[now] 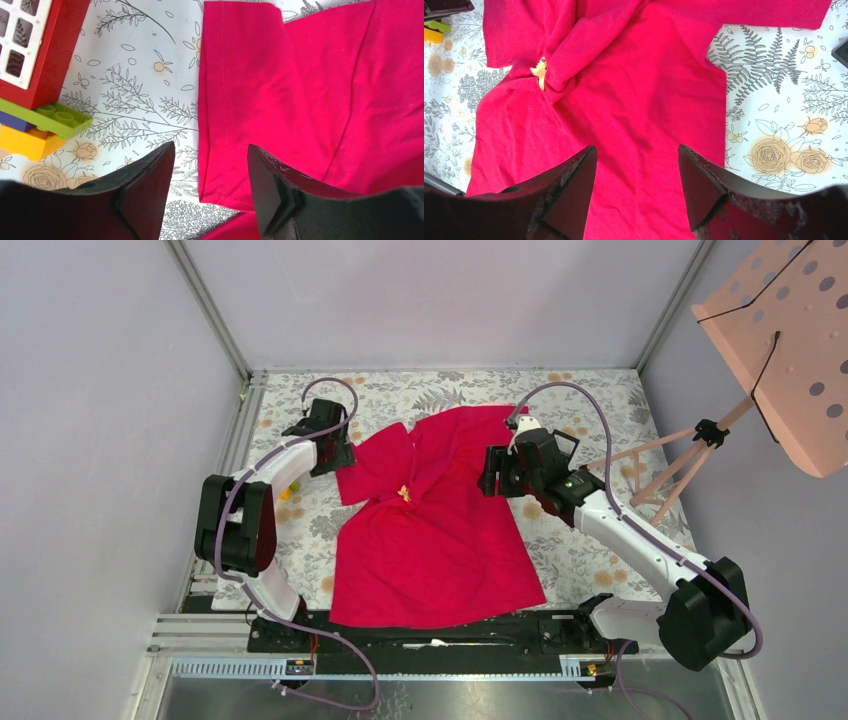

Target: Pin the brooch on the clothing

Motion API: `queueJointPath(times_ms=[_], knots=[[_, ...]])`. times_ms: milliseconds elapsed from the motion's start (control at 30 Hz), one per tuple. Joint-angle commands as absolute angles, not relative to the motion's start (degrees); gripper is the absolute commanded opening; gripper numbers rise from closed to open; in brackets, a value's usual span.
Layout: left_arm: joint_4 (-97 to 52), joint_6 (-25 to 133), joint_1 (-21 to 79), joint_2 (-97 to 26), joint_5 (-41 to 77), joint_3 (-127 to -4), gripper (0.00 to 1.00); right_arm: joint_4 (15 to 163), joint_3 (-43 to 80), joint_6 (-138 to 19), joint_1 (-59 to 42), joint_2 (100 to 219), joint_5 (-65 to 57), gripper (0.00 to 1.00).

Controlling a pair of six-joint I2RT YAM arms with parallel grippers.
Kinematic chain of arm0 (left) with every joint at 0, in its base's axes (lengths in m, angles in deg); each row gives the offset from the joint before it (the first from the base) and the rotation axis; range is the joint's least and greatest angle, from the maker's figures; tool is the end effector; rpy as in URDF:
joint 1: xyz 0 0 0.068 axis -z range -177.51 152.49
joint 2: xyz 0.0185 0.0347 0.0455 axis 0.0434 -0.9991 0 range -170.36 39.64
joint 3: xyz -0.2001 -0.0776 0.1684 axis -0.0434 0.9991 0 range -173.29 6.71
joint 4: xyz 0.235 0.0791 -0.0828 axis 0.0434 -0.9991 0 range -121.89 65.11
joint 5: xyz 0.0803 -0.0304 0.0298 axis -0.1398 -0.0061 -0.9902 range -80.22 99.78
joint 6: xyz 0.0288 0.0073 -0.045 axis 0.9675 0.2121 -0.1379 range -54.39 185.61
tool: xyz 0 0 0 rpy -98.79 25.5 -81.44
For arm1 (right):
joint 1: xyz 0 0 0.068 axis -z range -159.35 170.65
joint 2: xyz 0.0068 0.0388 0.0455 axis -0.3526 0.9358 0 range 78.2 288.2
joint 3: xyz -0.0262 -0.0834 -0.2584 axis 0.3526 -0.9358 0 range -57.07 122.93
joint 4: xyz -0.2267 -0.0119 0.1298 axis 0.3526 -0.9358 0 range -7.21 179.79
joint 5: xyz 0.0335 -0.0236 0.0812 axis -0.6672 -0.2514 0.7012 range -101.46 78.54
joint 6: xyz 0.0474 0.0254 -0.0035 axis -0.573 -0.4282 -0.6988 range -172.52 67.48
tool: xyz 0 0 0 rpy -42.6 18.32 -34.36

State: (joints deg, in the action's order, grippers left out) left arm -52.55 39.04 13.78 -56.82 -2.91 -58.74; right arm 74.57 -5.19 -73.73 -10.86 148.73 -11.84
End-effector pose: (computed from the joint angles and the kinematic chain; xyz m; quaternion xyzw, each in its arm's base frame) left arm 0.3419 -0.0603 0.2082 -0.1568 0.9445 0.0136 0.2884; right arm 0.2341 0.1432 0.2798 -0.0776 0.8790 0.2063 0.4228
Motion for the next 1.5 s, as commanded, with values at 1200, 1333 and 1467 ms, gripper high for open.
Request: queueJointPath(times_ms=[1200, 1333, 1467], knots=[[-48.91, 37.60, 6.00, -63.81, 1.32, -62.62, 0.00, 66.27, 22.32, -72.37, 0.76, 182.36, -16.13, 0.62], [-49.03, 38.00, 4.80, -62.58, -0.99, -64.34, 0.00, 59.79, 30.02, -70.47, 2.06, 189.21, -22.10, 0.61], [-49.85, 38.35, 3.15, -63.00, -2.21, -66.96, 0.00, 54.12, 36.83, -68.86, 2.89, 195.11, -25.45, 0.61]])
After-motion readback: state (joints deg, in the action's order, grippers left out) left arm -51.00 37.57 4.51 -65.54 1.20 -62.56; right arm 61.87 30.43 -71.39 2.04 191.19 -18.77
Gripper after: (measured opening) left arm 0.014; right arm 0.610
